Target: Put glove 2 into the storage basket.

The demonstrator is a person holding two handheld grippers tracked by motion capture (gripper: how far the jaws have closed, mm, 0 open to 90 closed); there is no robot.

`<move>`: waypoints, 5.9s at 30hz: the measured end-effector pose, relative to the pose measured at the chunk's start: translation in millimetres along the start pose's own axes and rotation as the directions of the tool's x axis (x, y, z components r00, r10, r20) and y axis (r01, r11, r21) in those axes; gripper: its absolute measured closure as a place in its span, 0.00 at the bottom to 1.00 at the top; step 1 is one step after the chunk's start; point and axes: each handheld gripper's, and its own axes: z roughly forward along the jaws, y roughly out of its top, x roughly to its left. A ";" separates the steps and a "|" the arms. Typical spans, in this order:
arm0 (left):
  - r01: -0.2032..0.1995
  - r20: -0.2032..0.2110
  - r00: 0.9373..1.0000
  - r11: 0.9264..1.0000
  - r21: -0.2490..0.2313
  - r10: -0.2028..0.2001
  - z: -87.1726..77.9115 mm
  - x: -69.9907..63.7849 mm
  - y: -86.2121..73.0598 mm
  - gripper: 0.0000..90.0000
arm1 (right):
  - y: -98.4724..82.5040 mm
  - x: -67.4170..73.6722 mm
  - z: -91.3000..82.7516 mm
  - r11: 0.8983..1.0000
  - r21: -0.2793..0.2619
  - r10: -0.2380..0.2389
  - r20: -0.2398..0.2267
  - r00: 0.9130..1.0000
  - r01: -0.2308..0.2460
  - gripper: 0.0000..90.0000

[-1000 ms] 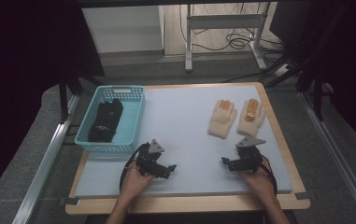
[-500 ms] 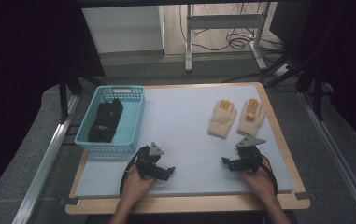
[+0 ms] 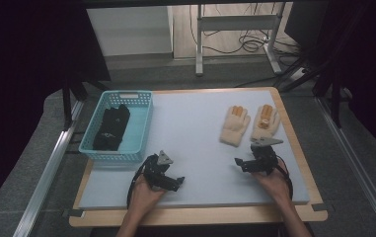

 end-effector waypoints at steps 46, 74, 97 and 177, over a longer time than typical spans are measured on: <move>-0.004 0.001 1.000 1.000 0.004 0.004 -0.3 0.5 0.0 0.00 | 89.7 -52.0 106.3 0.996 0.090 0.023 0.049 0.999 -0.028 0.58; -0.005 -0.001 1.000 1.000 0.003 0.005 -0.3 0.6 -0.1 0.00 | 77.1 56.0 29.1 0.999 -0.018 -0.038 -0.268 0.963 0.034 0.57; -0.002 0.000 1.000 1.000 0.003 0.002 -0.3 0.4 -0.1 0.00 | 51.5 44.9 20.0 0.999 0.010 -0.028 -0.223 0.974 0.031 0.49; -0.004 0.001 1.000 1.000 0.000 0.004 0.0 0.9 -0.1 0.00 | 53.8 -55.9 -15.1 0.998 -0.047 0.046 -0.082 0.996 -0.050 0.63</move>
